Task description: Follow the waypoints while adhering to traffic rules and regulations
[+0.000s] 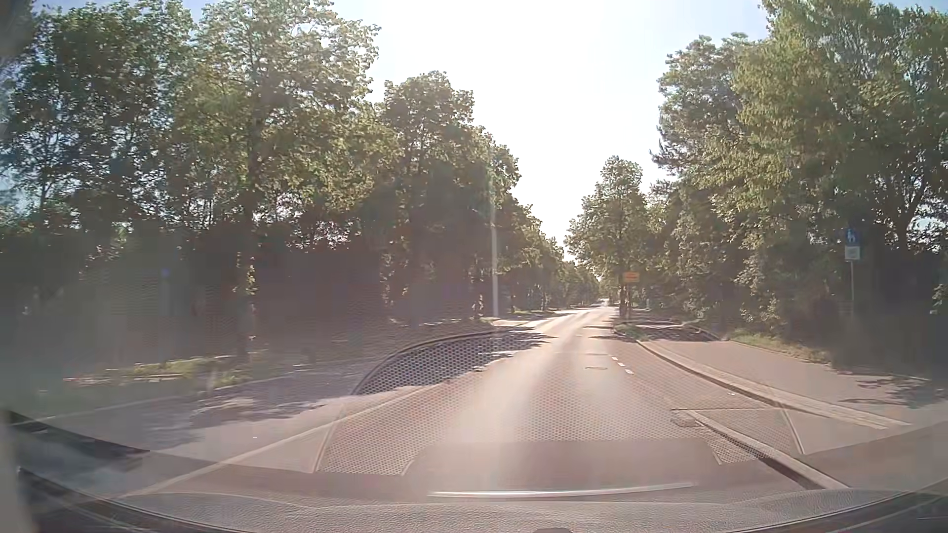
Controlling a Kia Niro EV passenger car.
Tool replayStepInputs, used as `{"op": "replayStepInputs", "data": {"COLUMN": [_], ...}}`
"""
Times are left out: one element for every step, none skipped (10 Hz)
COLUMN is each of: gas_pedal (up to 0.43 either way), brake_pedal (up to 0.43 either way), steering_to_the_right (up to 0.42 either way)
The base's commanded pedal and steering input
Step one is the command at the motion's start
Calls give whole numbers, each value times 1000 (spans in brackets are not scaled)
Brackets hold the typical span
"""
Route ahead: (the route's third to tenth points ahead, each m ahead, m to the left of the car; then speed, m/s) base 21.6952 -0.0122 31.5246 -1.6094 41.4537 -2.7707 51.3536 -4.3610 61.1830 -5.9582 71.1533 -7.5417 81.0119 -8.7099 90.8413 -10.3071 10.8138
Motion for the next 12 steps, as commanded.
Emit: {"op": "replayStepInputs", "data": {"gas_pedal": [358, 370, 370, 370, 370, 370, 370, 370, 370, 370, 370, 370], "brake_pedal": [12, 12, 12, 12, 12, 12, 12, 12, 12, 12, 12, 12], "steering_to_the_right": [58, 45, 31, 28, 28, 28, 28, 28, 27, 27, 26, 26]}}
